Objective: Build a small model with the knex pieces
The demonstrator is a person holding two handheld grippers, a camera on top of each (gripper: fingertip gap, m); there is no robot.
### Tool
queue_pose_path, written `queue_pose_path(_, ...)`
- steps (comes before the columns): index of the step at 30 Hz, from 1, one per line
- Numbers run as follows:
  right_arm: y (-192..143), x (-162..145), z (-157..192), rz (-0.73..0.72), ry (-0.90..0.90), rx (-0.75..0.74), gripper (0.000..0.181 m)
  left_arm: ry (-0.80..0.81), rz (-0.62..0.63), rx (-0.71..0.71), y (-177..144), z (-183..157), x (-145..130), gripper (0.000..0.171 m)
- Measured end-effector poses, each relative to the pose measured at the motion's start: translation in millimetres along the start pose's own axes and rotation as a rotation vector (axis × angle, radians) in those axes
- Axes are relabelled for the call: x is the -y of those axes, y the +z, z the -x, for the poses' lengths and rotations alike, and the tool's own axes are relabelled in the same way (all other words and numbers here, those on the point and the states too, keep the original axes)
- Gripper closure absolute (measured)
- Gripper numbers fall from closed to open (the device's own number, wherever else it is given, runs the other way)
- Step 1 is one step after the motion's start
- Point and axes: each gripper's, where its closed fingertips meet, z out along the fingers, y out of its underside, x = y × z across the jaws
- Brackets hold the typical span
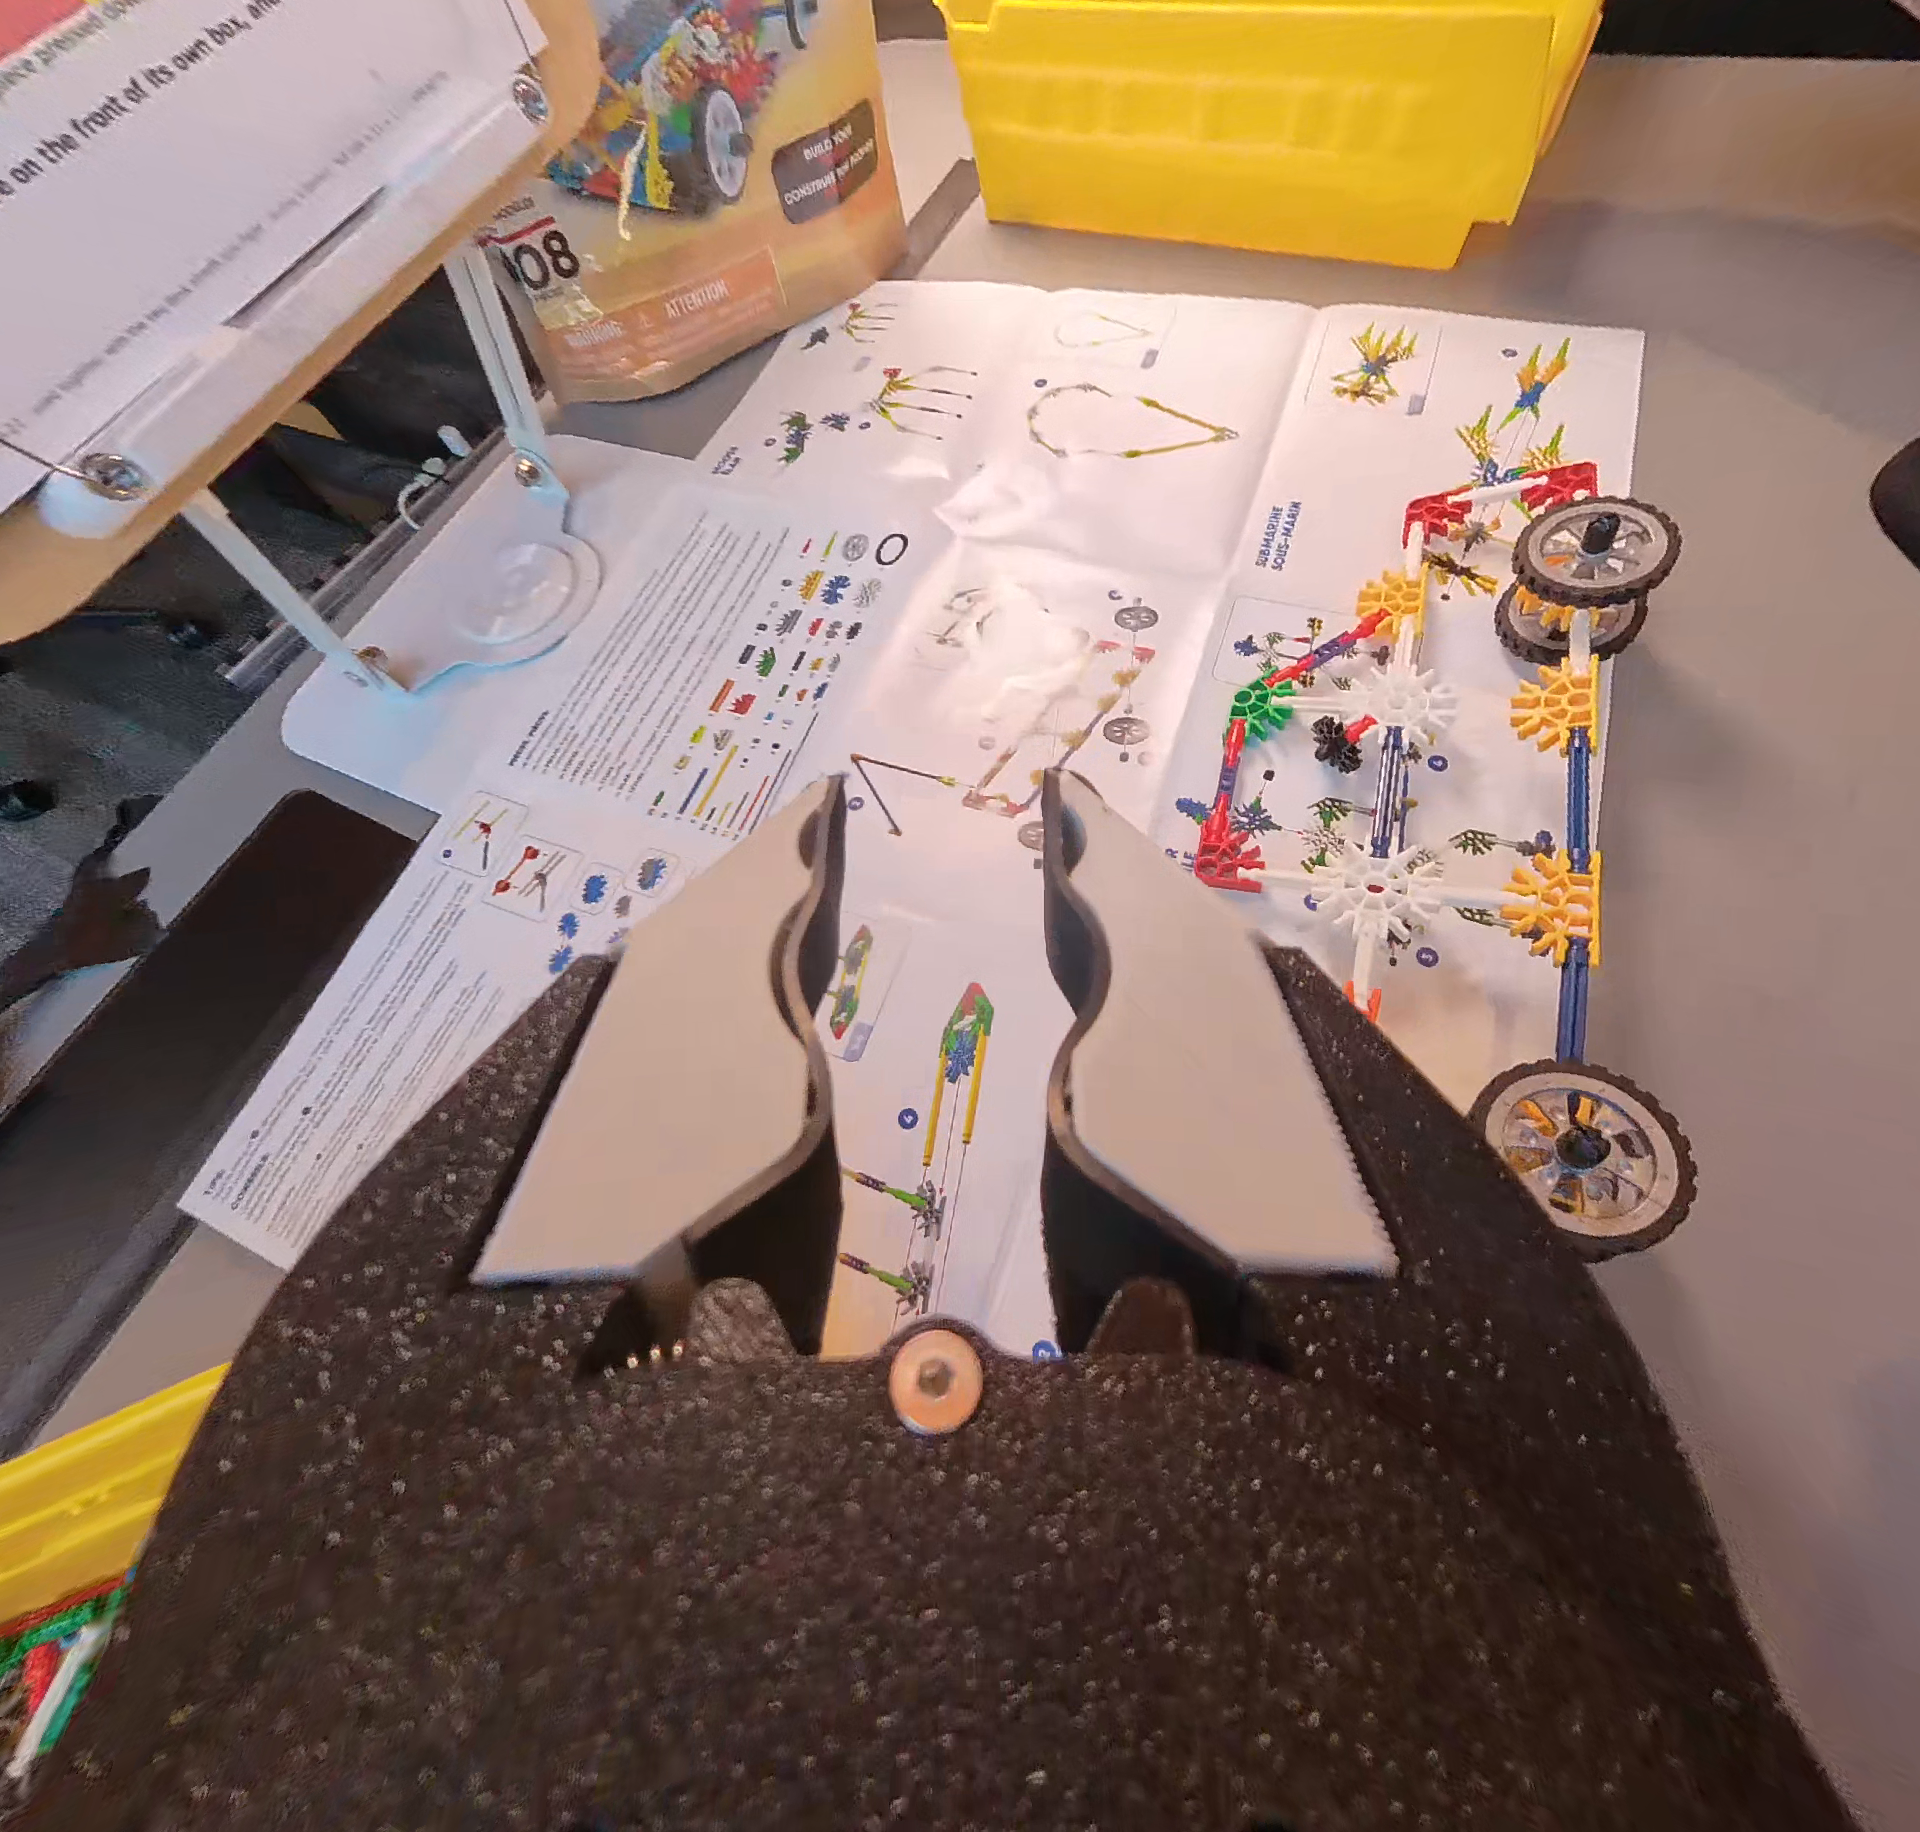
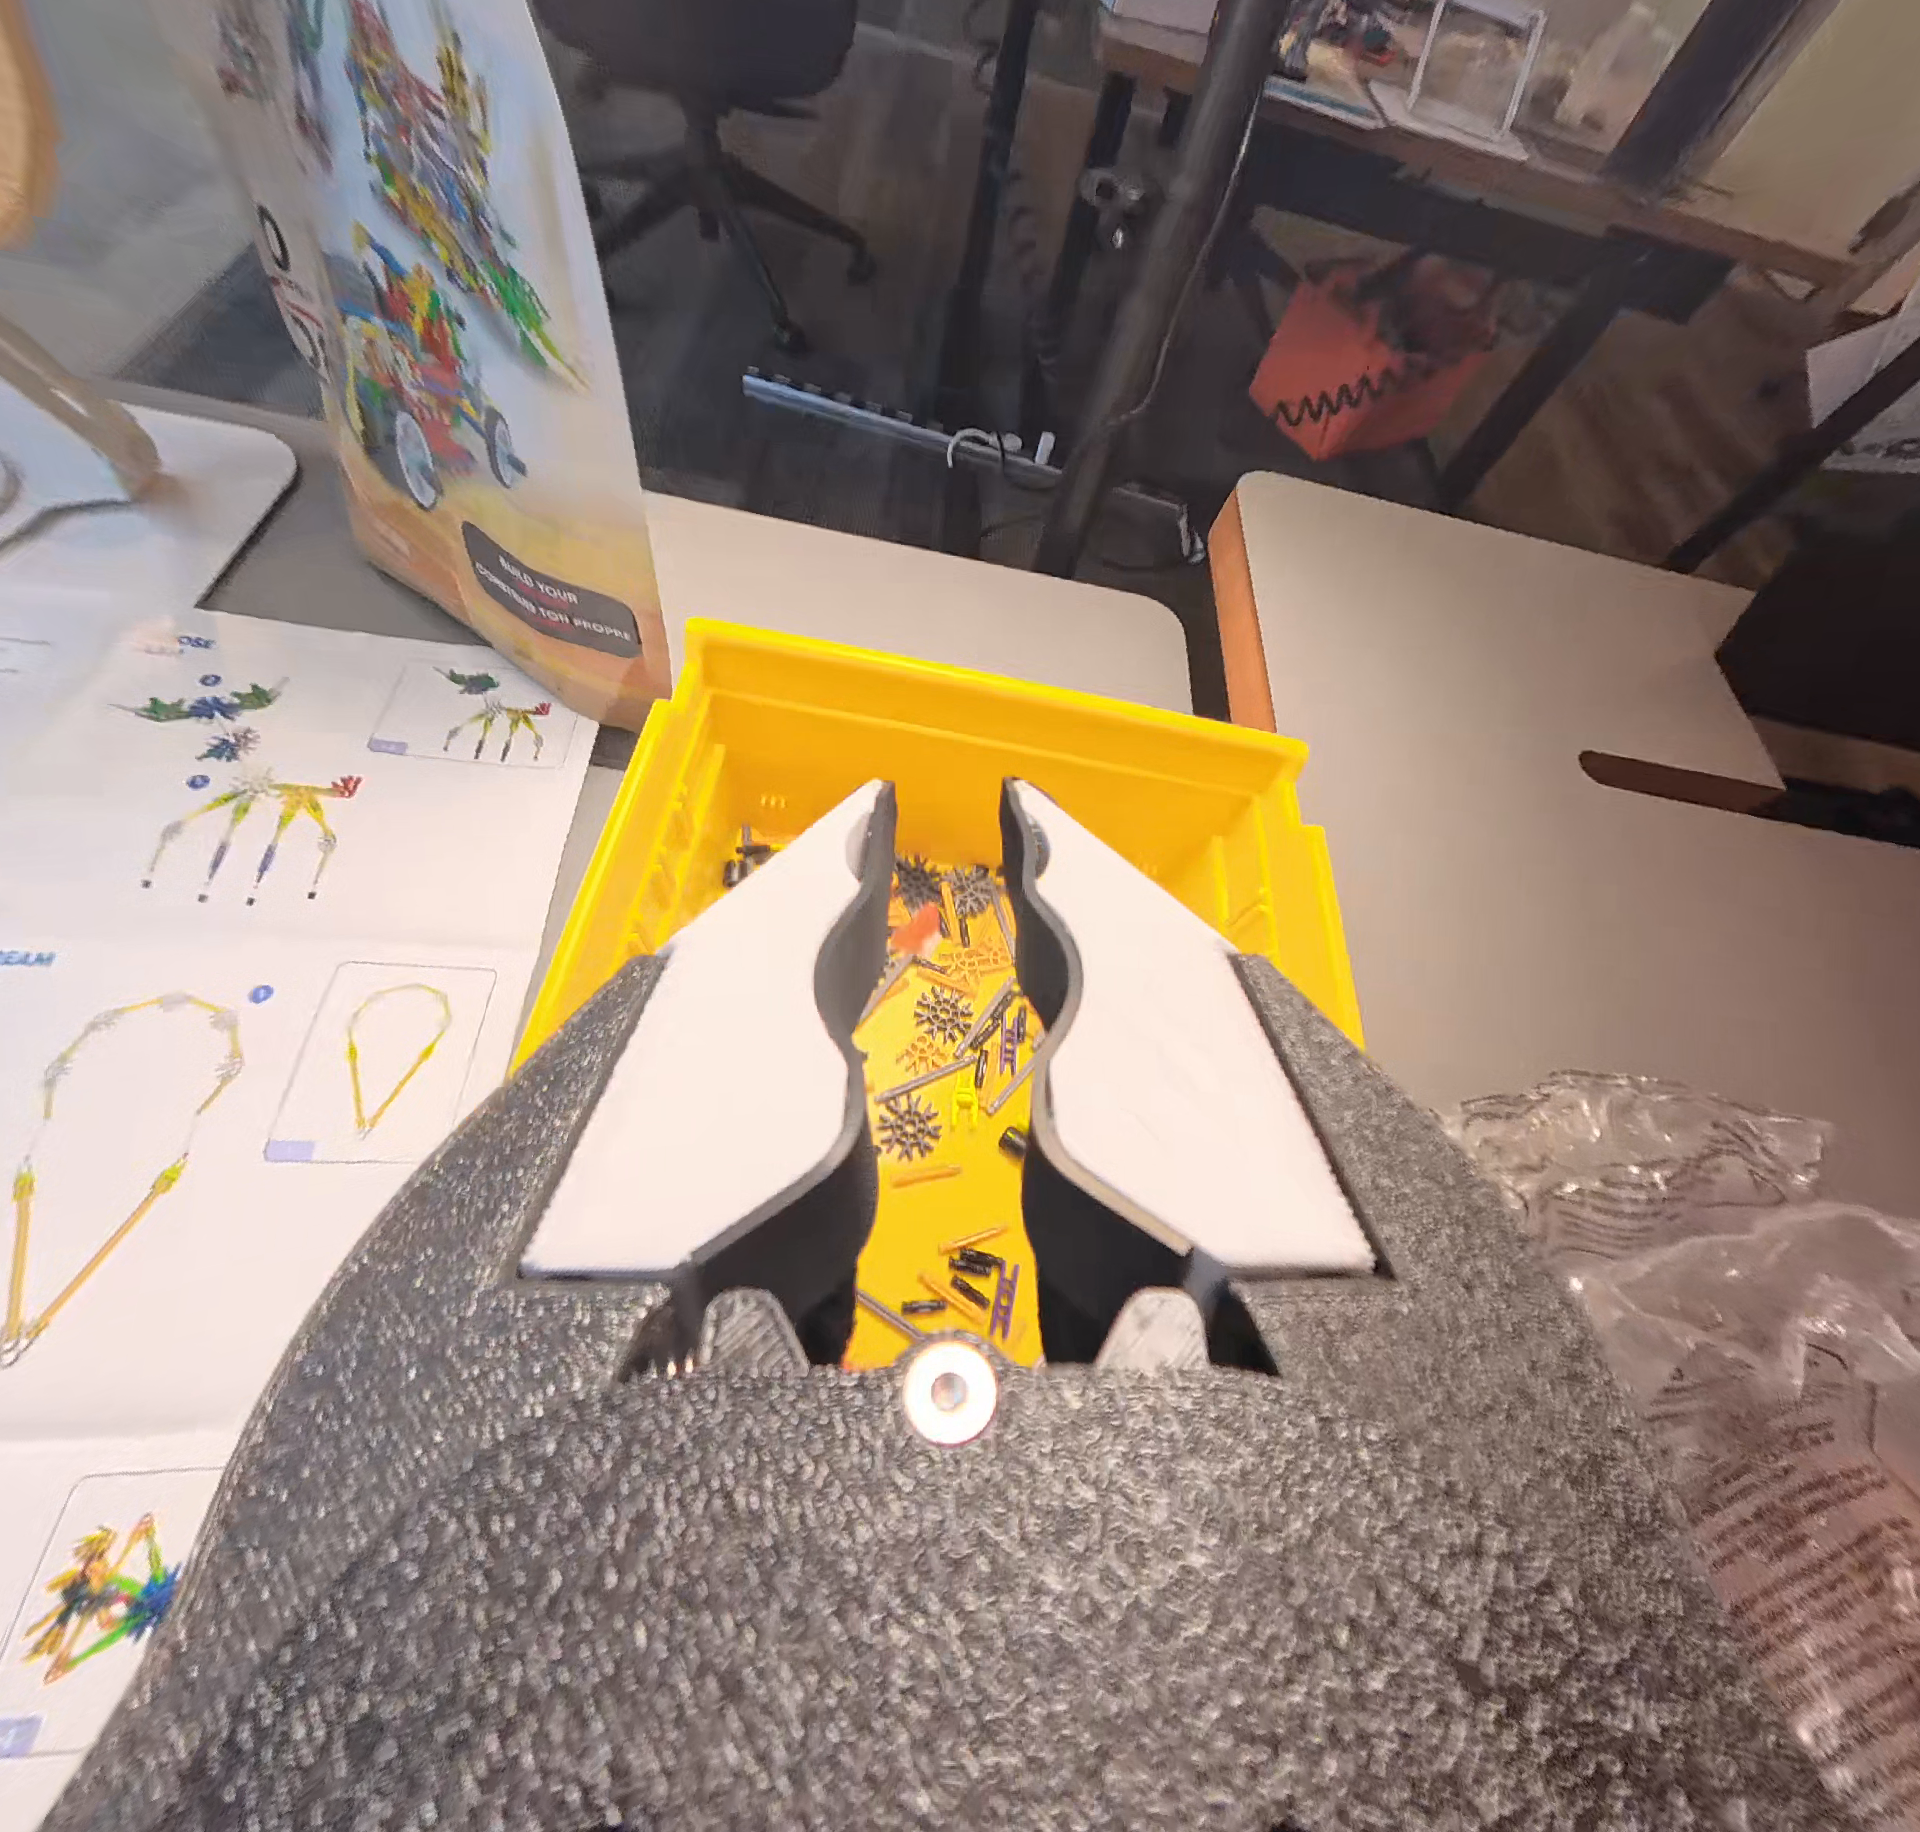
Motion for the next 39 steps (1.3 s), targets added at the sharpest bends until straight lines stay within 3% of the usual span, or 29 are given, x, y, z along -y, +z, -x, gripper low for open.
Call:
queue_pose_path(5, -30.0, 33.9, 41.3, -0.156, -0.012, 0.102, 0.161, -0.016, 0.037, -0.075, 15.3, -14.1, -9.8, 0.136)
queue_pose_path(9, -66.3, 43.8, 152.2, -0.206, -0.092, 0.483, 0.161, -0.016, 0.06, -0.14, 23.7, -26.9, -16.8, 0.137)
queue_pose_path(12, -92.2, 17.2, 247.5, -0.149, -0.256, 0.771, 0.161, -0.003, 0.109, -0.197, 33.0, -39.4, -29.1, 0.141)
queue_pose_path(14, -102.3, -16.4, 301.2, -0.053, -0.395, 0.914, 0.161, 0.013, 0.145, -0.238, 40.0, -49.5, -38.7, 0.144)
queue_pose_path(19, -107.5, -82.3, 386.5, 0.134, -0.607, 1.108, 0.161, 0.034, 0.227, -0.299, 47.8, -62.5, -60.0, 0.146)
queue_pose_path(23, -104.2, -113.4, 417.5, 0.21, -0.704, 1.151, 0.161, 0.022, 0.271, -0.337, 41.0, -62.5, -73.6, 0.146)
queue_pose_path(28, -85.7, -139.0, 422.3, 0.262, -0.777, 1.092, 0.155, 0.029, 0.37, -0.292, 27.8, -45.1, -96.1, 0.145)
queue_pose_path(31, -80.7, -144.1, 421.8, 0.262, -0.801, 1.069, 0.17, 0.034, 0.381, -0.199, 16.3, -24.1, -95.5, 0.145)
queue_pose_path(36, -79.6, -137.5, 409.2, 0.229, -0.858, 1.033, 0.174, -0.035, 0.215, 0.016, -10.4, 22.6, -60.4, 0.147)
queue_pose_path(39, -82.7, -113.6, 404.8, 0.095, -0.856, 1.012, 0.174, -0.073, 0.138, -0.001, -15.6, 23.6, -48.9, 0.146)
